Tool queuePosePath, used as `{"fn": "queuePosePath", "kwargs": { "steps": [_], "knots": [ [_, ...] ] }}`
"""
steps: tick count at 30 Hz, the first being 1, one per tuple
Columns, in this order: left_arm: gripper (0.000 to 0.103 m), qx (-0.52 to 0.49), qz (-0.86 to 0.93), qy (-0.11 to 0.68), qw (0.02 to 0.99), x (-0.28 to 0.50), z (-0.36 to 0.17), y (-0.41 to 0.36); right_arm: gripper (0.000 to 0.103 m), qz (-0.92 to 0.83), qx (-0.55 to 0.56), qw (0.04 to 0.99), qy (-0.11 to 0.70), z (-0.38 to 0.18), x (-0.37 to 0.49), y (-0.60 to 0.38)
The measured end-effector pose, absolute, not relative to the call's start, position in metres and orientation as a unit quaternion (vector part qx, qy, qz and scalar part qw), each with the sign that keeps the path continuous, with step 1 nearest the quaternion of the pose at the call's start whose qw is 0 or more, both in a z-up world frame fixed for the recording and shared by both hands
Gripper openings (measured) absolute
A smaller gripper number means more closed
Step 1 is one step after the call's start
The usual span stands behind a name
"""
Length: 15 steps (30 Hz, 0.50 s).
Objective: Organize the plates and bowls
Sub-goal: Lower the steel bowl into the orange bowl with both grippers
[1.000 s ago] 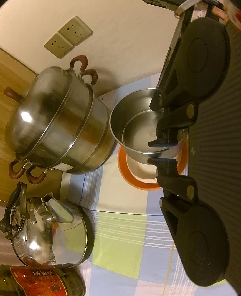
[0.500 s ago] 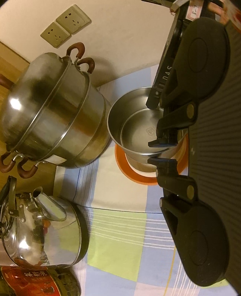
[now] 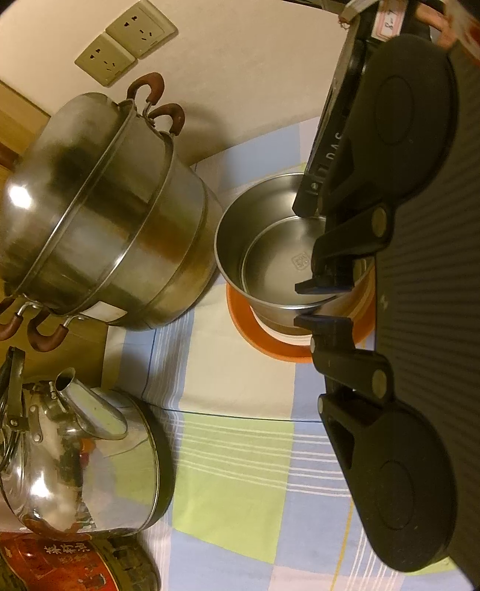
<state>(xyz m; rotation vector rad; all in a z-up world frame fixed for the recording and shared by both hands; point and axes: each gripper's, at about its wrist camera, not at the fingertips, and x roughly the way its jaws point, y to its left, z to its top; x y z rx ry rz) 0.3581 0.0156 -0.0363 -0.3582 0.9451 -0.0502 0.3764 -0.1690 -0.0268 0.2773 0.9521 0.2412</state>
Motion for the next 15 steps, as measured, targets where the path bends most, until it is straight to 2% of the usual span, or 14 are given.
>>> {"fn": "queuePosePath", "kwargs": {
  "steps": [15],
  "knots": [
    [0.009,-0.159,-0.021,0.457,0.875,0.3616,-0.0416,0.0135,0.010,0.118,0.125,0.869,0.463,-0.0349,0.3798,-0.1658]
  ]
}}
